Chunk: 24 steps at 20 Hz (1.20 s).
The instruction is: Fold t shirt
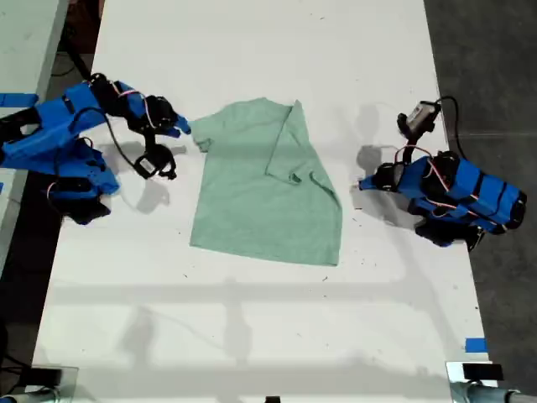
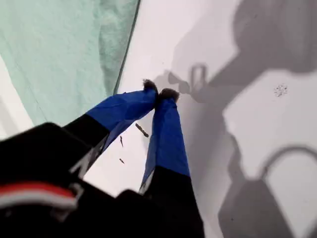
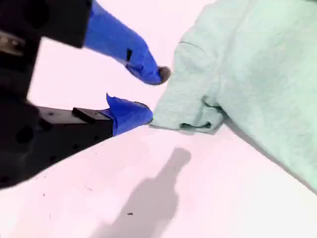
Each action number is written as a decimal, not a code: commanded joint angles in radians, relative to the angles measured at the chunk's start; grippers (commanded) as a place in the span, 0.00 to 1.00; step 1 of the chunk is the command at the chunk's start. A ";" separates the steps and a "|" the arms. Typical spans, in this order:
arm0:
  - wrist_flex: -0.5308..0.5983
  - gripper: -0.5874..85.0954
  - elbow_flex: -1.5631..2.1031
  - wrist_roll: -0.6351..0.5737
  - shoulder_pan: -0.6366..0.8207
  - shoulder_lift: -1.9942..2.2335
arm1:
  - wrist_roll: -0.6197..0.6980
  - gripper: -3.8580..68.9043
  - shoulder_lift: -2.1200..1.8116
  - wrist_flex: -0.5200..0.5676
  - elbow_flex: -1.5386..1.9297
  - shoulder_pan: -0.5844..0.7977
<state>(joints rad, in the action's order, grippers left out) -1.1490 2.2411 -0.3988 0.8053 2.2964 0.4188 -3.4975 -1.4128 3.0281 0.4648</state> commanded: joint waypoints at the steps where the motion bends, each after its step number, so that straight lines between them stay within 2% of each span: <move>1: -0.015 0.31 -0.204 -0.109 0.160 -0.308 | 0.012 0.09 -0.005 0.003 0.043 0.006; 4: 0.011 0.33 -0.291 -0.147 0.213 -0.609 | 0.014 0.09 -0.005 0.003 0.043 0.005; 7: 0.094 0.32 -0.311 -0.147 0.166 -0.699 | 0.014 0.09 -0.005 0.003 0.043 0.006; 9: 0.100 0.31 -0.353 -0.137 0.130 -0.752 | 0.012 0.09 -0.005 0.003 0.043 0.005; 11: 0.092 0.25 -0.359 -0.135 0.117 -0.801 | 0.009 0.09 -0.005 0.003 0.043 -0.003; 12: 0.071 0.10 -0.359 -0.129 0.123 -0.844 | 0.008 0.09 -0.005 0.003 0.043 -0.003; 13: 0.034 0.00 -0.359 -0.104 0.130 -0.896 | 0.008 0.09 -0.005 0.003 0.043 -0.003; 15: -0.031 0.00 -0.345 -0.051 0.120 -0.962 | 0.008 0.09 -0.005 0.003 0.043 -0.003; 18: -0.058 0.00 -0.221 0.120 0.031 -0.865 | 0.008 0.09 -0.005 0.003 0.043 -0.003; 20: -0.153 0.00 -0.198 0.215 -0.005 -0.781 | 0.008 0.09 -0.005 0.003 0.043 -0.003; 24: -0.291 0.00 -0.213 0.241 0.035 -0.474 | 0.006 0.09 -0.005 0.003 0.043 -0.006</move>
<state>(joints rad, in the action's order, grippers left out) -1.3944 2.0663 -0.1657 0.8176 1.6613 0.4188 -3.4975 -1.4128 3.0281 0.4663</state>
